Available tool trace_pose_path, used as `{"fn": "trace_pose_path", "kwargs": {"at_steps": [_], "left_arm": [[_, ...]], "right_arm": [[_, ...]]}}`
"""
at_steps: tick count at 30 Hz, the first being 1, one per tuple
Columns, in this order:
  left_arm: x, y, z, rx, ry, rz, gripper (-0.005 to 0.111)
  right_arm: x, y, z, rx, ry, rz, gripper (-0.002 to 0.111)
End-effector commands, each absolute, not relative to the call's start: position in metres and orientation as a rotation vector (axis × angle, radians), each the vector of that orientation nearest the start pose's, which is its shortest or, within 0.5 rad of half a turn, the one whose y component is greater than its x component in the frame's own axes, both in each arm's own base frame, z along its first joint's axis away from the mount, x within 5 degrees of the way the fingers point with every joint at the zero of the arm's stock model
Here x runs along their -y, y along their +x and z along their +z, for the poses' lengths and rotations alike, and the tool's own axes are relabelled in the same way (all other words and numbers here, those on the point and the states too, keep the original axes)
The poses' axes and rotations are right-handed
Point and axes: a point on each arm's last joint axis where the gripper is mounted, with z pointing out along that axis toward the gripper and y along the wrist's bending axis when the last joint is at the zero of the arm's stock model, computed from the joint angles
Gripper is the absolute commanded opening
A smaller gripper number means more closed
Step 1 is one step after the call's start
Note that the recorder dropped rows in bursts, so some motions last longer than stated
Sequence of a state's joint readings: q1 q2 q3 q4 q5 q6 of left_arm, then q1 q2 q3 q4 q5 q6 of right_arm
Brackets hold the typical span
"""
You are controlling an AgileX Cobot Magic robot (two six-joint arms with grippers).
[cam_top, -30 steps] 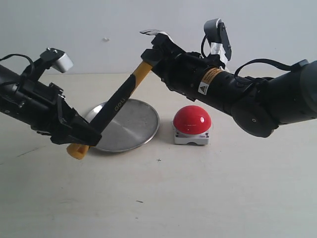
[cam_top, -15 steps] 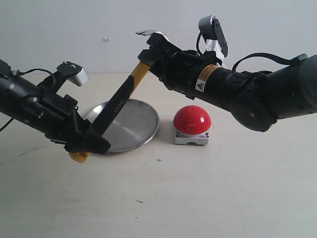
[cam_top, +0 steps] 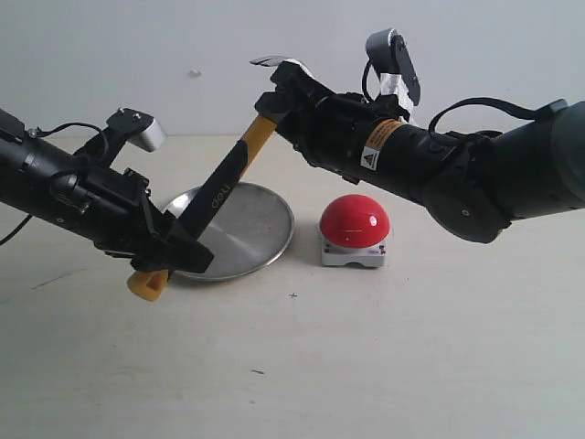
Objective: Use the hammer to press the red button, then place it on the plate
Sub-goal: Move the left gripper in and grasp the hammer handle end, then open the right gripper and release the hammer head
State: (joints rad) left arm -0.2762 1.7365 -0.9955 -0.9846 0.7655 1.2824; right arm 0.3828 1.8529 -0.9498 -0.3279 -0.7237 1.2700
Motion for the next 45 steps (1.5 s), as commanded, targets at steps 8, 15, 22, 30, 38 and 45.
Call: {"fn": "trace_pose_path", "kwargs": {"at_steps": [8, 15, 22, 30, 38, 45], "left_arm": [[0.142, 0.303, 0.193, -2.272, 1.141, -0.735, 0.009], [0.143, 0.304, 0.194, -2.252, 1.154, -0.732, 0.0], [0.143, 0.304, 0.194, -2.252, 1.156, -0.735, 0.0], [0.143, 0.303, 0.194, -2.252, 1.165, -0.732, 0.0], [0.142, 0.305, 0.196, -2.239, 1.171, -0.719, 0.0], [0.145, 0.31, 0.207, -2.21, 1.17, -0.737, 0.0]], "right_arm": [[-0.166, 0.357, 0.221, -1.707, 0.371, 1.26, 0.0], [-0.166, 0.357, 0.221, -1.707, 0.371, 1.26, 0.0], [-0.167, 0.356, 0.22, -1.718, 0.35, 1.255, 0.004], [-0.17, 0.354, 0.219, -1.744, 0.289, 1.247, 0.033], [-0.168, 0.355, 0.211, -1.826, 0.318, 1.181, 0.045], [-0.166, 0.355, 0.206, -1.877, 0.325, 1.126, 0.058]]}}
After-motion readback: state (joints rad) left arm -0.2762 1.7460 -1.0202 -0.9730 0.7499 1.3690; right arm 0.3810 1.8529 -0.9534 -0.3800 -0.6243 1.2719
